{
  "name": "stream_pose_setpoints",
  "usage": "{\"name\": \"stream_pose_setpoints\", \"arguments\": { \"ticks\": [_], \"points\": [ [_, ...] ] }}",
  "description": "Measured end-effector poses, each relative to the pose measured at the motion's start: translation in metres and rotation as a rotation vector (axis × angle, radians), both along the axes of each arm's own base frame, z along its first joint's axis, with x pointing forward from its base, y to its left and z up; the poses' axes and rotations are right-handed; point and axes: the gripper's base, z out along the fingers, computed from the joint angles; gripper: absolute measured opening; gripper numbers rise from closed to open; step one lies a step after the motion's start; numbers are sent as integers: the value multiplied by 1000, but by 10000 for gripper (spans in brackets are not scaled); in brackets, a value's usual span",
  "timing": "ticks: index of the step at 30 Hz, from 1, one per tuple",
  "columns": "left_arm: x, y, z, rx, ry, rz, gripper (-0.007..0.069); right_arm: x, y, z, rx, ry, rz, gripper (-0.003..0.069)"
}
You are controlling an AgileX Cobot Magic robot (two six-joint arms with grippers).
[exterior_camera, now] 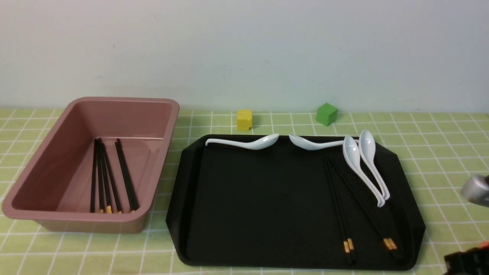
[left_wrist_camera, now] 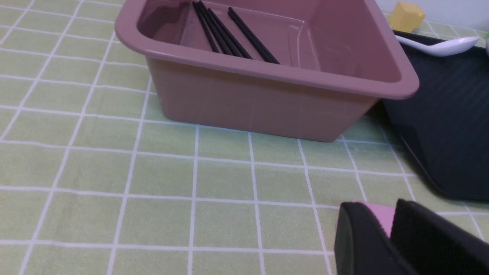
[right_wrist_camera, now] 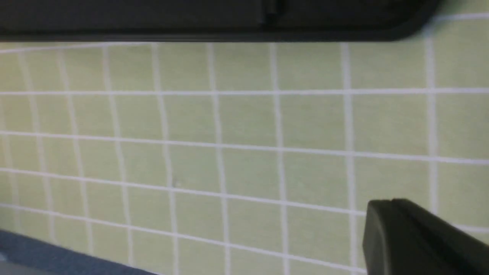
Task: On green tablecloth take chopsticks from black tray and put them in box.
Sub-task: 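Move the gripper over the chopsticks on the black tray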
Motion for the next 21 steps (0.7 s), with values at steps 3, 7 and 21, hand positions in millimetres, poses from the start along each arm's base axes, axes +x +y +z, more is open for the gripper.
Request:
{"name": "stream_pose_setpoints", "arguments": {
  "ticks": [3, 7, 21],
  "points": [
    [0, 0, 0, 0, 0, 0, 150, 19, 15, -2, 60, -15, 74, 49],
    [0, 0, 0, 0, 0, 0, 151, 45, 39, 1, 28, -20, 140, 87],
    [0, 0, 0, 0, 0, 0, 165, 134, 101, -40, -304, 58, 36, 344]
  ]
}}
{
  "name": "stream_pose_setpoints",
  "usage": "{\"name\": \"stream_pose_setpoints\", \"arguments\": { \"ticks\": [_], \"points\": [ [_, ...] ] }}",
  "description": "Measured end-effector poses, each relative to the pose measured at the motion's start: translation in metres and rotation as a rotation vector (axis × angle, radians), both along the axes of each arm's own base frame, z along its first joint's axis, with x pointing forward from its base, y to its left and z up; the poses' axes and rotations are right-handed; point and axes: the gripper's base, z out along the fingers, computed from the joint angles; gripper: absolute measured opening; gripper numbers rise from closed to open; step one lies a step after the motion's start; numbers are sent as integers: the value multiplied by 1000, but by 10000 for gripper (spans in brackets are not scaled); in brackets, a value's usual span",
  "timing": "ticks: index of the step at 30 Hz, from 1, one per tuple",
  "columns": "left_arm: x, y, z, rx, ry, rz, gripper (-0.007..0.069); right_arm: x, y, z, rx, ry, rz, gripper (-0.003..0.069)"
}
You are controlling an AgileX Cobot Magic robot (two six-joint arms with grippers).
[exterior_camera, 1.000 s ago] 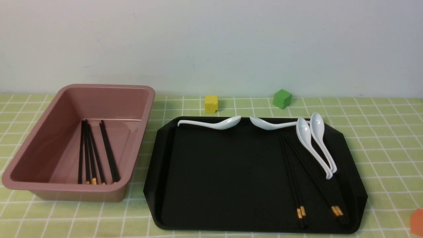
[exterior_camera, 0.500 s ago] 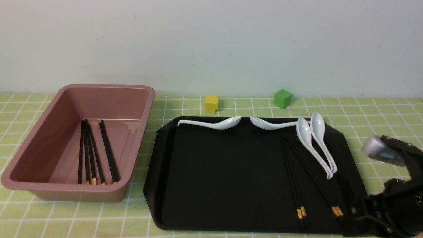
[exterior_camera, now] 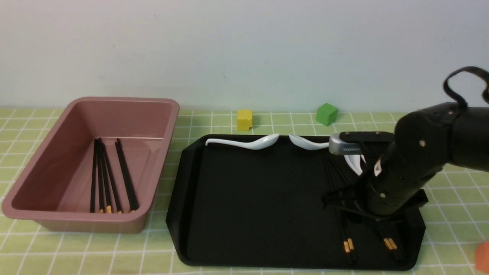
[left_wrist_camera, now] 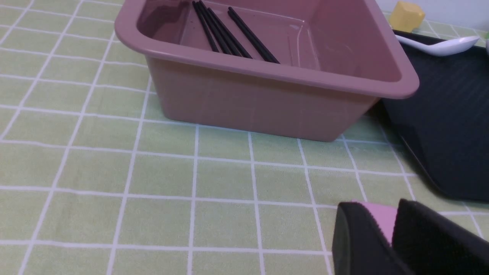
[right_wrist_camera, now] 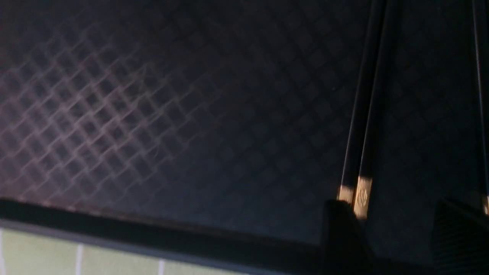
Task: On green tablecloth take chopsticks from black tray and put them in box.
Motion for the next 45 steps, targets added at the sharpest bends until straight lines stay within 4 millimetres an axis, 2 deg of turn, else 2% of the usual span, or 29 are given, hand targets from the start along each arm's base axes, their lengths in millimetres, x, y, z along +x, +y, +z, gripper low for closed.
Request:
{"name": "stream_pose_setpoints", "arguments": {
  "ticks": [2, 3, 7, 10, 13, 17, 21, 22, 23, 24, 25, 26, 27, 30, 34, 37, 38, 39, 42, 45],
  "points": [
    [0, 0, 0, 0, 0, 0, 166, 6, 2, -9, -9, 15, -5, 349],
    [0, 0, 0, 0, 0, 0, 166, 13, 5, -24, -24, 45, -9, 347],
    [0, 0, 0, 0, 0, 0, 169, 15, 6, -44, -52, 99, -7, 320],
    [0, 0, 0, 0, 1, 0, 174, 17, 6, -45, -59, 103, -4, 270],
    [0, 0, 0, 0, 1, 0, 177, 17, 6, -45, -63, 107, -1, 140],
    [0, 0, 0, 0, 1, 0, 180, 14, 5, -36, -54, 110, -5, 139],
    [0, 0, 0, 0, 1, 0, 185, 3, 4, 8, -9, 91, 1, 139],
    [0, 0, 0, 0, 1, 0, 185, 2, 6, 26, 27, 71, 10, 139],
    [0, 0, 0, 0, 1, 0, 186, 1, 9, 36, 50, 51, 22, 139],
    [0, 0, 0, 0, 1, 0, 187, 1, 16, 60, 103, 8, 65, 139],
    [0, 0, 0, 0, 1, 0, 188, 1, 18, 64, 112, -2, 73, 139],
    [0, 0, 0, 0, 1, 0, 190, 3, 35, 92, 185, -80, 154, 139],
    [0, 0, 0, 0, 1, 0, 190, 2, 36, 92, 183, -82, 165, 139],
    [0, 0, 0, 0, 1, 0, 195, 5, 84, 137, 325, -250, 324, 139],
    [0, 0, 0, 0, 1, 0, 197, 14, 150, 152, 454, -387, 452, 139],
    [0, 0, 0, 0, 1, 0, 202, 31, 212, 129, 555, -459, 470, 139],
    [0, 0, 0, 0, 1, 0, 202, 34, 222, 122, 567, -462, 470, 139],
    [0, 0, 0, 0, 1, 0, 202, 39, 239, 106, 580, -458, 474, 139],
    [0, 0, 0, 0, 1, 0, 204, 46, 267, 66, 569, -415, 499, 141],
    [0, 0, 0, 0, 1, 0, 204, 50, 279, 35, 545, -346, 525, 175]
  ]
}}
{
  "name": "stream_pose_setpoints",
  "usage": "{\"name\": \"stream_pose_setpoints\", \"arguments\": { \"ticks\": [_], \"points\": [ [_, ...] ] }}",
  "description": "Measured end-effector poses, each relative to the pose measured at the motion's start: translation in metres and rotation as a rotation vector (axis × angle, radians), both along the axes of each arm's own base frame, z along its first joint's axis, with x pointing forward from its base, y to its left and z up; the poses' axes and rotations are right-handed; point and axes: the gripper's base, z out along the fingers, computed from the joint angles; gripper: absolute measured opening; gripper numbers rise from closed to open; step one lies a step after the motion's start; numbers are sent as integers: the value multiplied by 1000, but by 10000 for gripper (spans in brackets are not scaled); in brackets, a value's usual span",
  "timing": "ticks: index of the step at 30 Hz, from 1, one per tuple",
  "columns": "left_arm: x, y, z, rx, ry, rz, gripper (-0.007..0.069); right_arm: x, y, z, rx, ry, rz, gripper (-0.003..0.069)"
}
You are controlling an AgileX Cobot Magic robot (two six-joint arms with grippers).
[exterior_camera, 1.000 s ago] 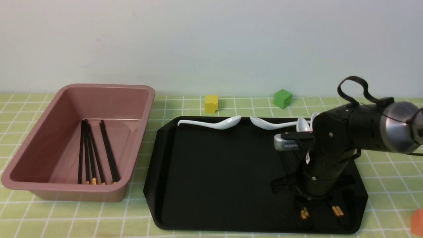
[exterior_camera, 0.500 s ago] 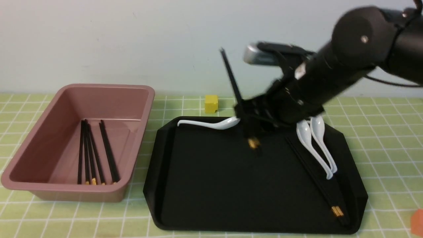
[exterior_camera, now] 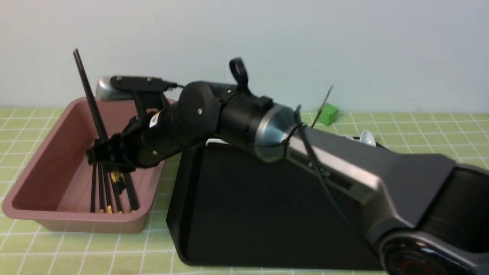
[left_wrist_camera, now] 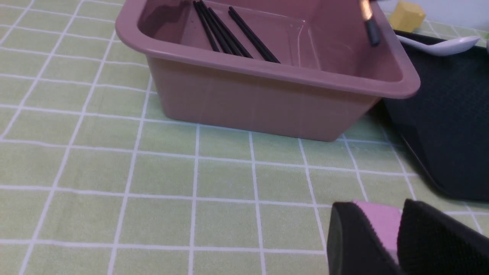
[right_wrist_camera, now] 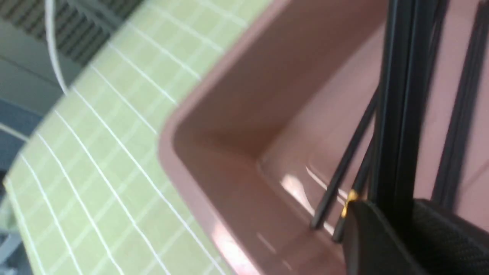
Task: On green tablecloth take chopsticks from black tray and put them in box.
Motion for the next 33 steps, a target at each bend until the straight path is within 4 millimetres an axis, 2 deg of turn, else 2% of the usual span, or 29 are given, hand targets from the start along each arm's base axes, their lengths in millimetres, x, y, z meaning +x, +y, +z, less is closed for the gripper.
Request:
{"name": "stream_pose_setpoints", "arguments": {
  "ticks": [4, 8, 11, 14, 15, 17, 18, 20, 21, 23, 24, 25, 26, 28, 29, 30, 31, 33],
  "points": [
    [0, 0, 0, 0, 0, 0, 205, 0, -2, -15, -65, 79, 26, 223],
    [0, 0, 0, 0, 0, 0, 209, 0, -15, 2, -151, 108, 56, 235],
    [0, 0, 0, 0, 0, 0, 213, -4, -31, 35, -240, 88, 87, 236],
    [0, 0, 0, 0, 0, 0, 216, -11, -58, 97, -306, -23, 75, 236],
    [0, 0, 0, 0, 0, 0, 216, -13, -64, 111, -308, -58, 63, 236],
    [0, 0, 0, 0, 0, 0, 218, -21, -85, 154, -300, -164, 12, 234],
    [0, 0, 0, 0, 0, 0, 218, -25, -92, 168, -298, -196, -3, 231],
    [0, 0, 0, 0, 0, 0, 218, -47, -125, 224, -279, -329, -73, 184],
    [0, 0, 0, 0, 0, 0, 218, -58, -139, 244, -266, -373, -96, 155],
    [0, 0, 0, 0, 0, 0, 218, -78, -161, 272, -243, -425, -125, 100],
    [0, 0, 0, 0, 0, 0, 218, -83, -166, 276, -245, -430, -129, 85],
    [0, 0, 0, 0, 0, 0, 218, -104, -186, 295, -223, -456, -140, 34],
    [0, 0, 0, 0, 0, 0, 221, -123, -203, 305, -214, -465, -143, 0],
    [0, 0, 0, 0, 0, 0, 223, -147, -225, 307, -225, -453, -142, -12],
    [0, 0, 0, 0, 0, 0, 225, -168, -245, 311, -216, -456, -147, -13],
    [0, 0, 0, 0, 0, 0, 226, -179, -255, 303, -237, -434, -142, -13],
    [0, 0, 0, 0, 0, 0, 229, -202, -277, 298, -242, -430, -143, -13],
    [0, 0, 0, 0, 0, 0, 230, -226, -299, 276, -239, -433, -146, -11]
  ]
}}
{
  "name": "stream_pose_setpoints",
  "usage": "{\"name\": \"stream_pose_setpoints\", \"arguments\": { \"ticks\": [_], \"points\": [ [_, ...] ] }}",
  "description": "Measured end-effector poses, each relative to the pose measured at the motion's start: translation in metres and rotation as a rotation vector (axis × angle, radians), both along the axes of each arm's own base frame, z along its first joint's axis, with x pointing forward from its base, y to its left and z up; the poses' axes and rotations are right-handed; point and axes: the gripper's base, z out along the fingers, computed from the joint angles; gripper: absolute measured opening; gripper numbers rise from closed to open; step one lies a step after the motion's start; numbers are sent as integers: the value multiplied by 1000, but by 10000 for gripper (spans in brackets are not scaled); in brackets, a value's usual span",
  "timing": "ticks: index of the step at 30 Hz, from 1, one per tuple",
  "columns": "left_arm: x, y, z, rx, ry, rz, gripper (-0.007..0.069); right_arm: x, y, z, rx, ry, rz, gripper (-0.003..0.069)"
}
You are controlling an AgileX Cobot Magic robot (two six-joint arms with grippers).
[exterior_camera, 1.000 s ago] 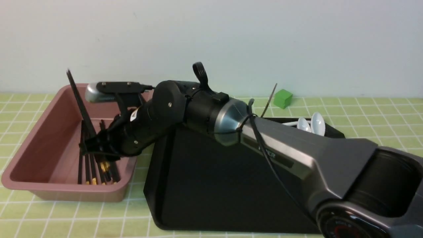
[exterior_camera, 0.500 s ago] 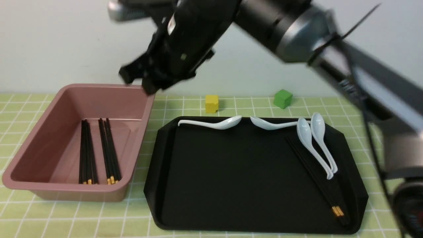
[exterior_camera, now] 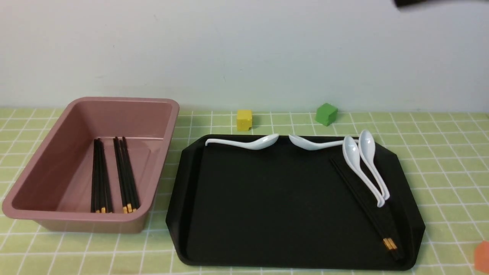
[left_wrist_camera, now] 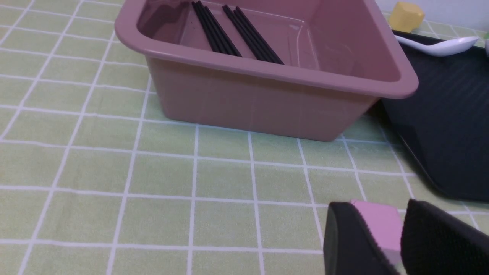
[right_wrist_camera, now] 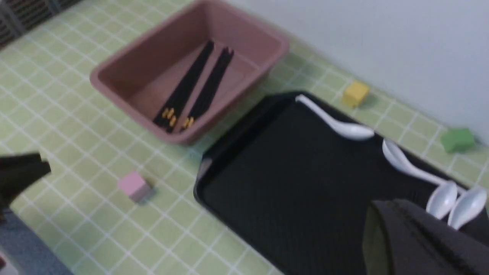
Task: On green tablecloth take chopsticks from black tray and put them in box.
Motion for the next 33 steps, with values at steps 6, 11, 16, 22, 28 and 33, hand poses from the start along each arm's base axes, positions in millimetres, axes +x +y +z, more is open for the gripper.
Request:
{"name": "stream_pose_setpoints", "arguments": {
  "ticks": [6, 11, 16, 22, 28, 33],
  "points": [
    [0, 0, 0, 0, 0, 0, 229, -34, -31, -104, 104, -42, -28, -3],
    [0, 0, 0, 0, 0, 0, 232, -34, -35, -168, 103, -69, -54, -1],
    [0, 0, 0, 0, 0, 0, 232, -33, -34, -180, 129, -140, -41, 2],
    [0, 0, 0, 0, 0, 0, 238, -32, -34, -179, 135, -151, -39, 6],
    [0, 0, 0, 0, 0, 0, 238, -32, -34, -179, 136, -151, -40, 13],
    [0, 0, 0, 0, 0, 0, 238, -32, -34, -179, 137, -150, -40, 18]
  ]
}}
